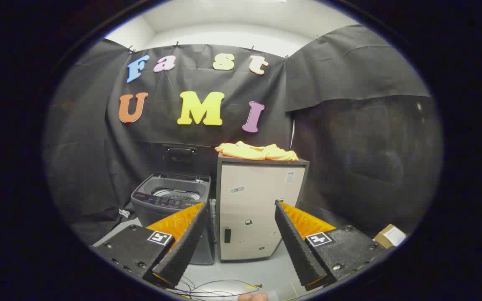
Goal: Put the clothes into the washing machine and then close the washing machine lid.
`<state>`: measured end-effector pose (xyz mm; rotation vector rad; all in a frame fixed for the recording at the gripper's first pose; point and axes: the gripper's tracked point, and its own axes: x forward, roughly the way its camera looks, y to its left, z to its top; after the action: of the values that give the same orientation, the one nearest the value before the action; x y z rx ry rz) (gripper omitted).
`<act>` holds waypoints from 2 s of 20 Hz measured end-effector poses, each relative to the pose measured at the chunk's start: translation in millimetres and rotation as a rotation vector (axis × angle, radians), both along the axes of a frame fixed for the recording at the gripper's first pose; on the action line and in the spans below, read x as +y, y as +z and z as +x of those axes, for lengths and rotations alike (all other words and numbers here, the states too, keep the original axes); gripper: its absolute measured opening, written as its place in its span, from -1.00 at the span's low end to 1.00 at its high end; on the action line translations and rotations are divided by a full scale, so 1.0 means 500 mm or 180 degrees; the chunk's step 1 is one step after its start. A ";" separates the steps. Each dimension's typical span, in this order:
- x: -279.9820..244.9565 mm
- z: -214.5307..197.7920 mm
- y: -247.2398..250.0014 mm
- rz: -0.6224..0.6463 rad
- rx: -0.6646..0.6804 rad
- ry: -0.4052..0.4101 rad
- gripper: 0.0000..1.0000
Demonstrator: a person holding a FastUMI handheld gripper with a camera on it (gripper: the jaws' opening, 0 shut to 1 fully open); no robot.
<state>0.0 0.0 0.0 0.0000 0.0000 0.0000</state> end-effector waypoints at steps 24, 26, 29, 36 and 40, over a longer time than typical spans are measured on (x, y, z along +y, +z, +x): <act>-0.011 0.024 0.028 -0.0129 0.0113 -0.0023 1.00; -0.010 0.029 0.034 -0.0152 0.0115 -0.0026 1.00; -0.014 0.037 0.053 -0.0194 0.0099 -0.0049 1.00; -0.037 0.121 0.177 -0.0262 -0.0017 -0.0039 1.00; -0.078 0.253 0.316 -0.0195 -0.0118 -0.0062 1.00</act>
<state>126.4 -38.9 157.8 -0.0614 -0.0370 -0.0194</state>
